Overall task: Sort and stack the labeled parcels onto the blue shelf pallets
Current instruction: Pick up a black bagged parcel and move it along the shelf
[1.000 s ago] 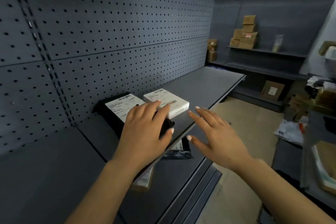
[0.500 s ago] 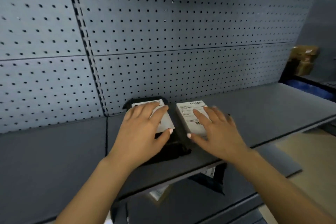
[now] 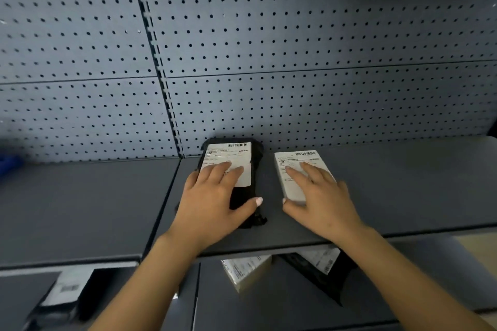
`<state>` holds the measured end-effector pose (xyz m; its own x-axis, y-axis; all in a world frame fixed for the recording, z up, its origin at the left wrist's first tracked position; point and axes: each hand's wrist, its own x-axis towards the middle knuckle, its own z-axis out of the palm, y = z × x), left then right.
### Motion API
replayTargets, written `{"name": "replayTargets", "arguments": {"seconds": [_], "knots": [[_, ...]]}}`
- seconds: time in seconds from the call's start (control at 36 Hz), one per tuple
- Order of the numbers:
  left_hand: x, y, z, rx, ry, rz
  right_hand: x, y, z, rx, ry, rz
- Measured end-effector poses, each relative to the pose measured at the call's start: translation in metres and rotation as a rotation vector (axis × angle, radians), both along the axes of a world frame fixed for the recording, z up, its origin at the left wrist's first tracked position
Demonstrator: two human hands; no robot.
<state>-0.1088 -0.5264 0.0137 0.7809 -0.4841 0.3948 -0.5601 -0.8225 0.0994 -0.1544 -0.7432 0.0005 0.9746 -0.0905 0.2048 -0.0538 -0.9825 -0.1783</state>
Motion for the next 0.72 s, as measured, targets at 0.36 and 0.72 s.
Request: {"name": "replayTargets", "arguments": {"seconds": [0.36,0.72], "knots": [[0.004,-0.009,-0.003,0.145,0.164,0.168,-0.016,-0.013,0.007,0.022,-0.123,0.043],[-0.008,-0.010,-0.007,0.007,0.071,0.165,-0.033,-0.011,0.004,0.053,-0.215,0.117]]}}
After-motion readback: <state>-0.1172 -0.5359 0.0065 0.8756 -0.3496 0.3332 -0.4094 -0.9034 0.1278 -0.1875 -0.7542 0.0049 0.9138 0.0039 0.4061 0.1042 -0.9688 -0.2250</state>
